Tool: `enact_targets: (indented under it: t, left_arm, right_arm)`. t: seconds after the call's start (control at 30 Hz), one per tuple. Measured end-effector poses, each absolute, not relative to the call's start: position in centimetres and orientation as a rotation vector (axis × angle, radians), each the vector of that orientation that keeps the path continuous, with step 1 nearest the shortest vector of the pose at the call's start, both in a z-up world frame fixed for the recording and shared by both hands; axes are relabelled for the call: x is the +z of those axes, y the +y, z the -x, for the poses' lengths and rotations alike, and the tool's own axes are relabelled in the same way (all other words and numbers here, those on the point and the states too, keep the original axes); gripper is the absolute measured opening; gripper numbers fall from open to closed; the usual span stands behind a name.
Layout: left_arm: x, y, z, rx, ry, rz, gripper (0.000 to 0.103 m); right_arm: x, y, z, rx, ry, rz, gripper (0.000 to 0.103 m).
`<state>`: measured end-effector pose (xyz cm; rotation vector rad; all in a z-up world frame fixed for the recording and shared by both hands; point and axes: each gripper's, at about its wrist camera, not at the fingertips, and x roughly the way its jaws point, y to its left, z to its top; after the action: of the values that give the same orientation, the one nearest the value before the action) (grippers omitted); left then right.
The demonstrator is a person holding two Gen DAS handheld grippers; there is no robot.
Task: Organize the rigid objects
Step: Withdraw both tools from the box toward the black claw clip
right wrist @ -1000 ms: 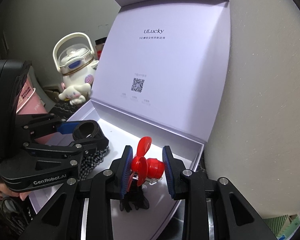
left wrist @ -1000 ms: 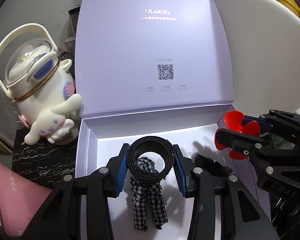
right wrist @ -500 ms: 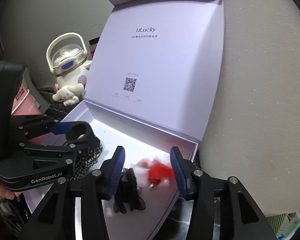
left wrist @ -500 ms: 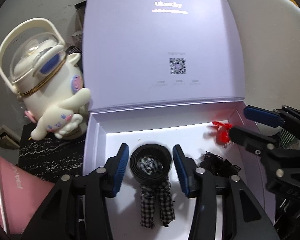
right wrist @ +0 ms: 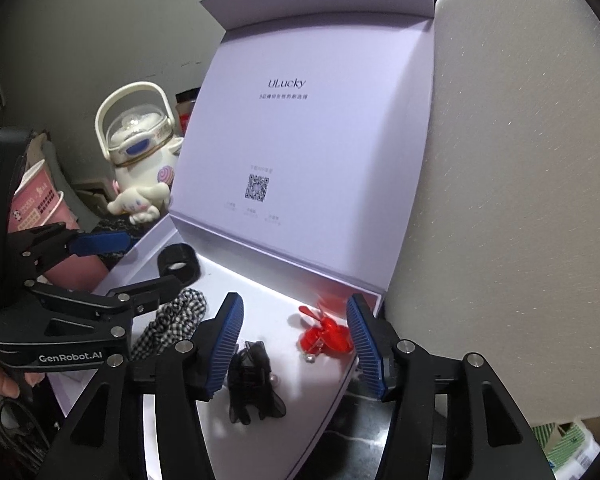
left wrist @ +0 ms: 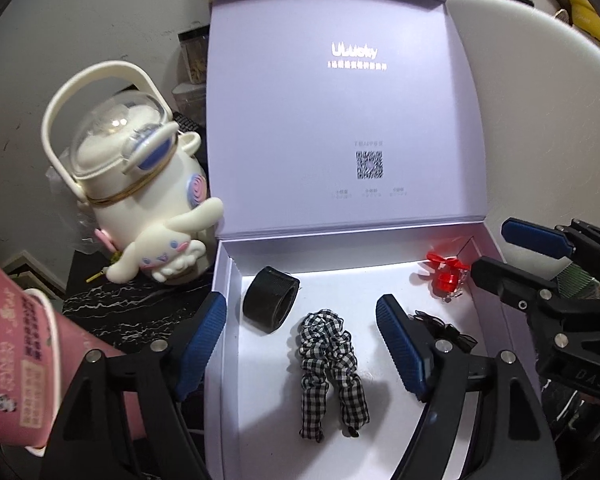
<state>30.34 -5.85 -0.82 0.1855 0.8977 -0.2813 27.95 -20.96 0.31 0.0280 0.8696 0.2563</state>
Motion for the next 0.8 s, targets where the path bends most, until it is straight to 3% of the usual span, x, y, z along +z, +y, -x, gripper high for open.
enact_targets:
  t: [0.7,0.8]
  left_arm:
    - [5.8,-4.3,-25.2,-0.289,0.761,-0.168,0.077]
    - [6.3,-4.1,-24.4,-0.289,0.754,-0.163,0.079]
  right_arm:
    - [6.4,-21.6,-23.0,0.237,0.756,-0.025,0.054]
    - [7.0,-21.4,-22.1,0.234,0.741,-0.019,0.058]
